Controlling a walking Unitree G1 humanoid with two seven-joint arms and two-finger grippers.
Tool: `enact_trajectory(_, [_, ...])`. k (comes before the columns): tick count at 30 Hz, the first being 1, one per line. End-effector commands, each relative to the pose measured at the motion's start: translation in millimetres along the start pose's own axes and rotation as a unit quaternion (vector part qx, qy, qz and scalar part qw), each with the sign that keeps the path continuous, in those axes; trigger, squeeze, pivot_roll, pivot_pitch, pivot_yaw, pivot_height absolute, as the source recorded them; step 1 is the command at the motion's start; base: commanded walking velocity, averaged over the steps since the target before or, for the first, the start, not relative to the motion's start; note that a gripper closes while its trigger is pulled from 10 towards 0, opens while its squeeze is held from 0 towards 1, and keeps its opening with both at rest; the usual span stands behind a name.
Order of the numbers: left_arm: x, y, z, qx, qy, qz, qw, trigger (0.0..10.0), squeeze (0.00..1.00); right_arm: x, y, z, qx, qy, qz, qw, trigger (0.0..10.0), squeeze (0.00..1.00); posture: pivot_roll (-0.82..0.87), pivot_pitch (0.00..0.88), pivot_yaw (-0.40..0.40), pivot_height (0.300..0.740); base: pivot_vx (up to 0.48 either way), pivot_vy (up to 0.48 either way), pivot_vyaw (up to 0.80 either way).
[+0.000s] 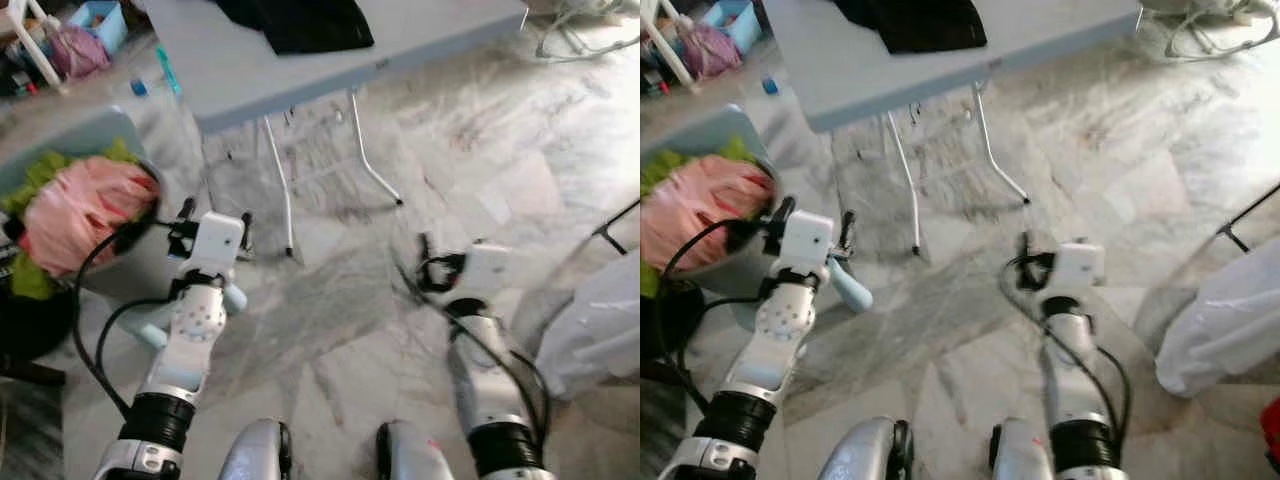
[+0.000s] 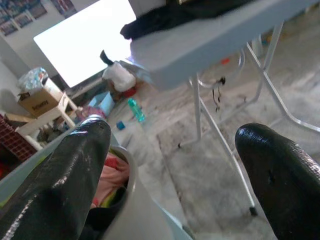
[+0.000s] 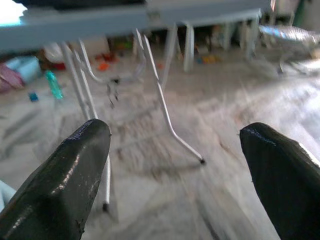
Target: Hang hanger
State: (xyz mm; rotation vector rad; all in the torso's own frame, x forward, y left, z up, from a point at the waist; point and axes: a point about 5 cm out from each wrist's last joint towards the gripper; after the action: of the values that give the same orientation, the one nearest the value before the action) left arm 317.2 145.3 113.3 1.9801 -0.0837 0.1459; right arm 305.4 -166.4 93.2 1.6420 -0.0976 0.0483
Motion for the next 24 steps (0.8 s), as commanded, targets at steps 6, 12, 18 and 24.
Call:
enact_trajectory(6, [7.8, 3, -4.7, 0.0, 0.025, 0.016, 1.0, 10.0, 0.0, 20.9, 12, -6.9, -0.025, 0.036, 0.02, 0.999, 10.0, 0.0, -0.01, 0.048, 0.02, 0.74, 0.0, 0.0, 0.0])
enact_trajectory(12, [1.2, -3, -12.9, 0.002, 0.038, 0.022, 0.999, 10.0, 0.0, 22.9, 8, -15.0, -0.013, 0.042, 0.017, 0.999, 10.0, 0.0, 0.01, 0.082, 0.005, 0.74, 0.042, 0.0, 0.0])
enact_trajectory(18, [-4.2, -2, -15.7, -0.003, 0.052, 0.023, 0.998, 10.0, 0.0, 12.3, -1, -26.1, -0.002, 0.066, 0.006, 0.998, 10.0, 0.0, 0.02, 0.121, -0.016, 0.74, 0.289, 0.0, 0.0])
enact_trajectory(24, [-12.3, 2, -21.0, -0.003, 0.065, 0.029, 0.997, 10.0, 0.0, 6.6, -3, -23.6, -0.002, 0.071, 0.002, 0.997, 10.0, 0.0, 0.05, 0.188, -0.043, 0.74, 0.416, 0.0, 0.0])
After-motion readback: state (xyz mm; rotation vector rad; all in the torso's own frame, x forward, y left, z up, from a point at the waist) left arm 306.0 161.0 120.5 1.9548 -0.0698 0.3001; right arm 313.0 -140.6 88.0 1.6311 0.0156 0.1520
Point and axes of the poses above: a point about 5 cm out from each wrist's last joint towards the gripper, its own x axis pointing out of the wrist towards the gripper, its own y axis along the axis of the wrist's last joint, z = x × y, and after that the axes turned 4 degrees about x, right-handed
